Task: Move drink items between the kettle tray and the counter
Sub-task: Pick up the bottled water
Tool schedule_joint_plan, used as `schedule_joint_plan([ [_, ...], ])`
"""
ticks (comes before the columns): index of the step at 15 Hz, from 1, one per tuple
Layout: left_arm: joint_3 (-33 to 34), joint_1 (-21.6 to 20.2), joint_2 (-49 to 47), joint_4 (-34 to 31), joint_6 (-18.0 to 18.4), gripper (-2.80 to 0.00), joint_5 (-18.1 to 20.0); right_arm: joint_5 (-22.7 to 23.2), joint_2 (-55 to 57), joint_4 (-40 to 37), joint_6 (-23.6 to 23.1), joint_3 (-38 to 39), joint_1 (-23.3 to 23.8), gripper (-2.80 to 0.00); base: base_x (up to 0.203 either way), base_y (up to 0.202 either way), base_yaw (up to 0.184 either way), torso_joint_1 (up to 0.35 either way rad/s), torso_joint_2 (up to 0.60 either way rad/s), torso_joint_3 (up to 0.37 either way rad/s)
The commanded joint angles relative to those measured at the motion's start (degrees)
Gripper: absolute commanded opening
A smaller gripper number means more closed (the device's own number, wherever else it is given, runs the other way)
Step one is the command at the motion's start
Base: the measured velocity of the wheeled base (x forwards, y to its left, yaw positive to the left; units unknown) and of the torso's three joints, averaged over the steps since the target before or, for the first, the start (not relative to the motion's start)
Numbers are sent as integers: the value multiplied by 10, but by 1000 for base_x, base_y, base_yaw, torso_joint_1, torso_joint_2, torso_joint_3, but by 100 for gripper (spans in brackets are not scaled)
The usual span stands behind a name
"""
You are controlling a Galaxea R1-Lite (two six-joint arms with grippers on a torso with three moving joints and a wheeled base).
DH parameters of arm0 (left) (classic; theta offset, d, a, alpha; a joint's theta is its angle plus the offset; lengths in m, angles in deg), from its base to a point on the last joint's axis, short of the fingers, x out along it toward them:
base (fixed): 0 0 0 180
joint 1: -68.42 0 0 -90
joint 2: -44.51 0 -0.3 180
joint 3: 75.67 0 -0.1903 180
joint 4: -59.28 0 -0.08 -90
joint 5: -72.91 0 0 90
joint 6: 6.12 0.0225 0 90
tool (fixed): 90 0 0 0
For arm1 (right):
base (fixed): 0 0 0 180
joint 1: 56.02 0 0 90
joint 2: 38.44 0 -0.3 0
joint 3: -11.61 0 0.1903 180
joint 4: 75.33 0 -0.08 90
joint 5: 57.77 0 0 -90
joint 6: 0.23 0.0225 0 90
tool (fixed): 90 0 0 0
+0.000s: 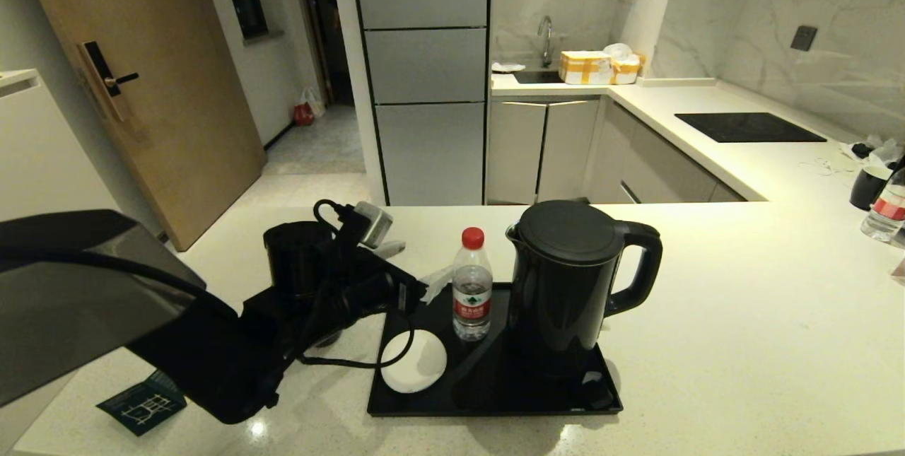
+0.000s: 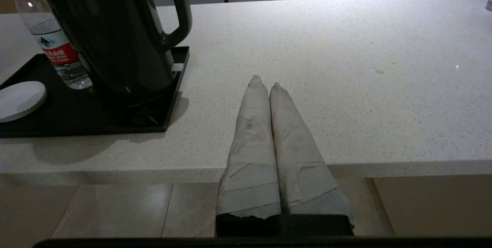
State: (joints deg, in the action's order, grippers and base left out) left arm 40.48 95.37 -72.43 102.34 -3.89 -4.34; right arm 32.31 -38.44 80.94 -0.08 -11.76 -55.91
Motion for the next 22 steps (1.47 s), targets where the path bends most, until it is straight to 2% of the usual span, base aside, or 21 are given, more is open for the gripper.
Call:
schedule_joint_plan([
  [1, 3, 3, -21, 5, -1, 0, 3, 0, 1, 0, 0, 1, 0, -280, 0, 0, 0, 0, 0, 0],
  [5, 17, 3, -27, 36, 0, 0, 23, 0, 1, 0, 0, 0, 0, -280, 0, 0, 0, 0, 0, 0],
  [9, -24, 10, -59, 36, 1, 0, 29, 0, 1, 0, 0, 0, 0, -280, 0, 0, 0, 0, 0, 0],
  [15, -109, 39, -127, 27, 3, 0, -1, 0, 1, 0, 0, 1, 0, -280, 0, 0, 0, 0, 0, 0],
  [22, -134, 45, -138, -3, 3, 0, -19, 0, 0, 0, 0, 0, 1, -280, 0, 0, 0, 0, 0, 0],
])
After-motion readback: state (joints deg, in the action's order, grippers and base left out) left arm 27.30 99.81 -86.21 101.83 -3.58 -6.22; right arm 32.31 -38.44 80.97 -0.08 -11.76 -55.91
